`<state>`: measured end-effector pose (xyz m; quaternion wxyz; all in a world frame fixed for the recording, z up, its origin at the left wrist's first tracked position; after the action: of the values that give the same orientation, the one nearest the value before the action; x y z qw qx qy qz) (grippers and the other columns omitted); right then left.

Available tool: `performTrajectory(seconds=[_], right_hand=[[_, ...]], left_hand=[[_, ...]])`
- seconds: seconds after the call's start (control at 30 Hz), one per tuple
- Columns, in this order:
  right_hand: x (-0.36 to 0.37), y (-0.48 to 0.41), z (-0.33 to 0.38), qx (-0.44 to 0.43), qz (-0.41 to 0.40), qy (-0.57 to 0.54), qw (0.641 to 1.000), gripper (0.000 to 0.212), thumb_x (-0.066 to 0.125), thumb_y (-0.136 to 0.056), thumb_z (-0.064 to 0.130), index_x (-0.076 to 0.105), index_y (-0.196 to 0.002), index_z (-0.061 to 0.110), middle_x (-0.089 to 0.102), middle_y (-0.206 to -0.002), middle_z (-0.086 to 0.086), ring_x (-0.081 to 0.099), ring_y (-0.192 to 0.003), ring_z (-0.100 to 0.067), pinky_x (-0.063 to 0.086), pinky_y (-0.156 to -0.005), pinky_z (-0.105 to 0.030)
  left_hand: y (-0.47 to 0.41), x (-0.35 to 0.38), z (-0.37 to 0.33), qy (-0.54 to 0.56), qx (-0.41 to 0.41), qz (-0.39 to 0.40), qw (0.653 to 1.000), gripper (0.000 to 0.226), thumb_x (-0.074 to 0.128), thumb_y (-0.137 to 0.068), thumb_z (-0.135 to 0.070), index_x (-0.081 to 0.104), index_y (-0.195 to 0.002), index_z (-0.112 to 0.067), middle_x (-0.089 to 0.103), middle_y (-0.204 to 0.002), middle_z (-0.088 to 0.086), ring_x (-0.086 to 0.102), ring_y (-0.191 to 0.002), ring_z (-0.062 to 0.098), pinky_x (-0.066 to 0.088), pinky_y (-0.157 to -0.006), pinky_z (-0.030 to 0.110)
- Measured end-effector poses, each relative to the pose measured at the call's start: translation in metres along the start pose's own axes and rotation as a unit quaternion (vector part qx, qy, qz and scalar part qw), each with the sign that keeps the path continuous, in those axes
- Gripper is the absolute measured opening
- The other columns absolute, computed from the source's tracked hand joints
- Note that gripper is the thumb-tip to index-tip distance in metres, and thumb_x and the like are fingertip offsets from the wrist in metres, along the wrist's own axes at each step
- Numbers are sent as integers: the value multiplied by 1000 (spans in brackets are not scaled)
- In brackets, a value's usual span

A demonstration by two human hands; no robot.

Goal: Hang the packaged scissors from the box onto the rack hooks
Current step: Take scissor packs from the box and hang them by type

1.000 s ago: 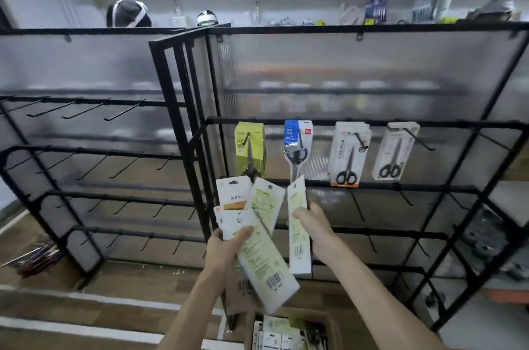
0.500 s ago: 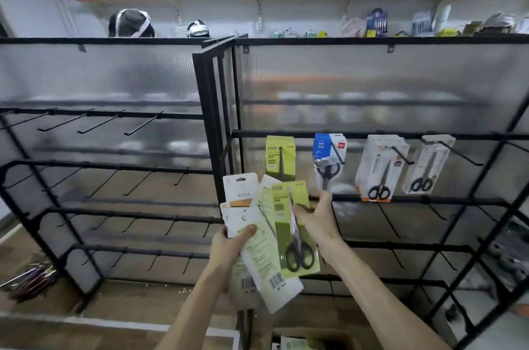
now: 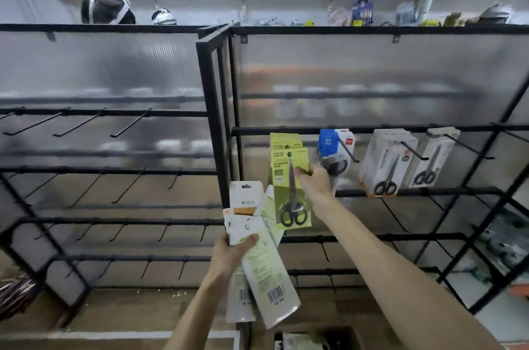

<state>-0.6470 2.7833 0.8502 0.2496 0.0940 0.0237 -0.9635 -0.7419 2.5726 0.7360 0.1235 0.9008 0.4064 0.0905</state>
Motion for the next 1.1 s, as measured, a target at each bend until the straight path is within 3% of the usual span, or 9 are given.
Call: performTrajectory(seconds=[0.1, 0.23, 0.37, 0.5, 0.67, 0.73, 0.8, 0.93, 1.1], right_hand=[[1, -7, -3, -11, 10, 18, 1000, 21, 53, -103, 17, 64, -121, 16, 63, -106, 6, 56, -101, -13, 41, -86, -30], [-5, -11, -22, 1, 0, 18, 1000, 17, 54, -102, 16, 63, -117, 15, 65, -107, 5, 59, -99, -14, 43, -81, -27], [-2, -20, -32, 9, -15, 9, 1000, 16, 55, -101, 15, 64, -115, 14, 66, -105, 5, 61, -98, -14, 46, -83, -27], [7, -40, -29, 21, -44, 52, 997, 17, 55, -100, 21, 67, -110, 12, 69, -102, -1, 63, -95, -21, 52, -88, -37], [16, -68, -18, 32, -68, 164, 984, 27, 44, -102, 26, 62, -91, 10, 58, -78, -5, 54, -74, -22, 39, -60, -31], [19, -77, -17, 28, -68, 191, 979, 28, 43, -103, 25, 63, -95, 7, 59, -84, -7, 55, -80, -25, 35, -61, -30], [17, -82, -17, 20, -76, 212, 974, 27, 45, -102, 24, 64, -103, 4, 63, -96, -10, 57, -84, -26, 35, -62, -29], [-1, -74, -28, 20, -49, 250, 967, 18, 42, -105, 21, 53, -95, 11, 56, -88, -5, 54, -82, -21, 40, -67, -29], [-19, -13, -62, 17, 31, 146, 989, 26, 49, -102, 32, 56, -87, 12, 57, -78, 0, 58, -80, -20, 47, -67, -32]], left_hand=[[-5, -8, 7, -11, -13, 2, 1000, 31, 81, -84, -13, 67, -111, -9, 80, -97, 3, 78, -85, 25, 61, -79, 45], [-11, -8, 21, -14, -36, 10, 999, 38, 83, -83, -16, 66, -116, -12, 79, -103, 5, 77, -91, 30, 58, -90, 58], [-12, -8, 25, -10, -52, 4, 999, 37, 83, -82, -13, 65, -116, -11, 78, -105, 8, 77, -92, 32, 59, -88, 58], [-9, -7, 28, -12, -56, 1, 998, 34, 82, -83, -12, 65, -112, -10, 79, -98, 6, 77, -87, 28, 62, -82, 49], [7, -10, 39, -14, -74, -6, 997, 47, 87, -78, -18, 64, -119, -11, 79, -101, 5, 77, -91, 26, 60, -87, 49], [15, -11, 45, -16, -80, -2, 997, 52, 88, -77, -23, 63, -120, -12, 79, -102, 4, 77, -93, 26, 59, -90, 50], [27, -14, 47, -19, -81, -7, 997, 42, 87, -79, -22, 64, -114, -15, 80, -97, 2, 77, -88, 23, 60, -81, 41], [42, -13, 45, -28, -72, 6, 997, 36, 84, -81, -22, 65, -112, -17, 80, -96, -1, 76, -91, 22, 58, -85, 42], [42, 4, 31, -5, -50, 2, 999, 38, 81, -83, -15, 63, -116, -9, 80, -98, 6, 78, -88, 26, 61, -78, 42]])
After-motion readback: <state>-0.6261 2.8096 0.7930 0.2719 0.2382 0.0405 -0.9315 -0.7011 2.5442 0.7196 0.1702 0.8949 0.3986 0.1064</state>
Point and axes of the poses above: each hand's wrist, its own y-axis away from the middle knuckle, its own x-axis out of the palm, z = x × y, the point moved 6 cm from there along -y, towards the middle knuckle
